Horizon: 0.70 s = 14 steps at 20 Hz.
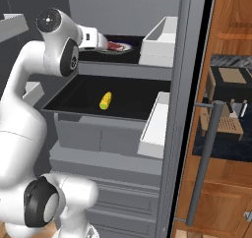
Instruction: Transport the steak from the fridge to the microwave and turn on the microwave.
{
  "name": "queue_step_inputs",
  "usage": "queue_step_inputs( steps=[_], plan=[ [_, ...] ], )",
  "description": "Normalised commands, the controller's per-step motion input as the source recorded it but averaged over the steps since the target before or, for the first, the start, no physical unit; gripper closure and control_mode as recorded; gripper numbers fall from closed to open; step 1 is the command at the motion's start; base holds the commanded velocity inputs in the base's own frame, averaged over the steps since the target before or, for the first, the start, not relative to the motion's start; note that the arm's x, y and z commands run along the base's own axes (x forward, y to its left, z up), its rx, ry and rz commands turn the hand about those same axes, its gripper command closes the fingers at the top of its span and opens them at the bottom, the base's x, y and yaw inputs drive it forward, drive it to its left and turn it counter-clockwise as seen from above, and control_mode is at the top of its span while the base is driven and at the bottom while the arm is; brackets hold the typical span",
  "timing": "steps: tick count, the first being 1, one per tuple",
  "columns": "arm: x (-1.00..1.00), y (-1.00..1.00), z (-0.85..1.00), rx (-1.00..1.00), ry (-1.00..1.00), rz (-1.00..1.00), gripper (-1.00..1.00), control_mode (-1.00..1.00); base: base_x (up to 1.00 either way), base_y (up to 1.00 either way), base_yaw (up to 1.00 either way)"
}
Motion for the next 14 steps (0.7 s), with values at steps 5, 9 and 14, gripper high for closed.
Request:
queue_step_inputs(
  steps=[5, 9, 14],
  plan=[
    [0.51, 0.0, -0.01, -0.03, 0.01, 0.0, -1.0, -1.0, 0.0, 0.0, 0.0],
    [0.61, 0.0, -0.05, -0.01, 0.07, 0.0, -1.0, -1.0, 0.0, 0.0, 0.0],
    [0.62, 0.0, -0.07, 0.0, 0.1, 0.0, -1.0, -1.0, 0.0, 0.0, 0.0]
  ],
)
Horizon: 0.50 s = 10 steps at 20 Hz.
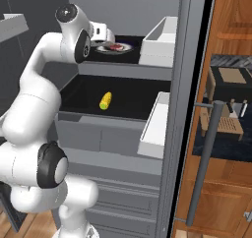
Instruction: Transport the steak from the fridge to the microwave and turn on the microwave.
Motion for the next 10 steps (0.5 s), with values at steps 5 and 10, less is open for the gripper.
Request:
queue_step_inputs(
  steps=[5, 10],
  plan=[
    [0.51, -0.03, 0.0, 0.0, 0.03, 0.0, -1.0, -1.0, 0.0, 0.0, 0.0],
    [0.48, -0.07, -0.11, 0.0, 0.0, 0.01, -1.0, -1.0, 0.0, 0.0, 0.0]
  ],
)
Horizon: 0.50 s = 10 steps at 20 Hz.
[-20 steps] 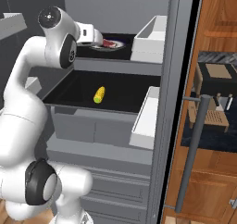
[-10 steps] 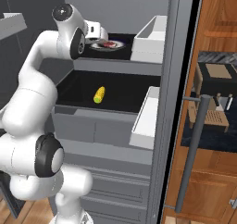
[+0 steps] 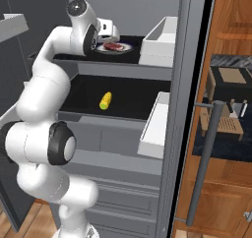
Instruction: Transport the steak from the fridge to the microwave and turn on the microwave.
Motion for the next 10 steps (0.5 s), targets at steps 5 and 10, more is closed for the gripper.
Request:
queue_step_inputs(
  steps=[5, 10],
  plan=[
    [0.42, -0.17, -0.13, 0.0, 0.0, 0.04, -1.0, -1.0, 0.0, 0.0, 0.0],
    [0.32, -0.2, -0.03, 0.0, 0.01, 0.07, -1.0, -1.0, 0.0, 0.0, 0.0]
  ],
)
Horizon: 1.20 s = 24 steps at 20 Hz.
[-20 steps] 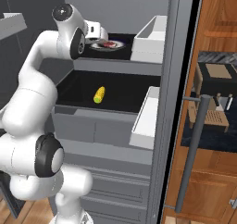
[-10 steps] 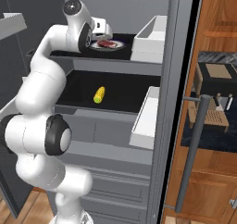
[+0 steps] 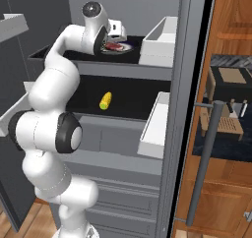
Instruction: Transport the steak from the fridge to the microwave and turn on the microwave.
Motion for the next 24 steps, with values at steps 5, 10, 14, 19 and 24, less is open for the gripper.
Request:
queue_step_inputs(
  steps=[5, 10, 14, 19, 24],
  plan=[
    [0.32, -0.06, -0.15, 0.0, 0.08, 0.07, -1.0, -1.0, 0.0, 0.0, 0.0],
    [0.37, -0.07, -0.08, 0.0, 0.07, 0.07, -1.0, -1.0, 0.0, 0.0, 0.0],
    [0.37, -0.12, -0.01, 0.0, 0.0, 0.11, -1.0, -1.0, 0.0, 0.0, 0.0],
    [0.33, -0.09, -0.08, 0.0, 0.0, 0.14, -1.0, -1.0, 0.0, 0.0, 0.0],
    [0.33, -0.01, -0.44, -0.05, 0.05, 0.14, -1.0, -1.0, 0.0, 0.0, 0.0]
  ],
)
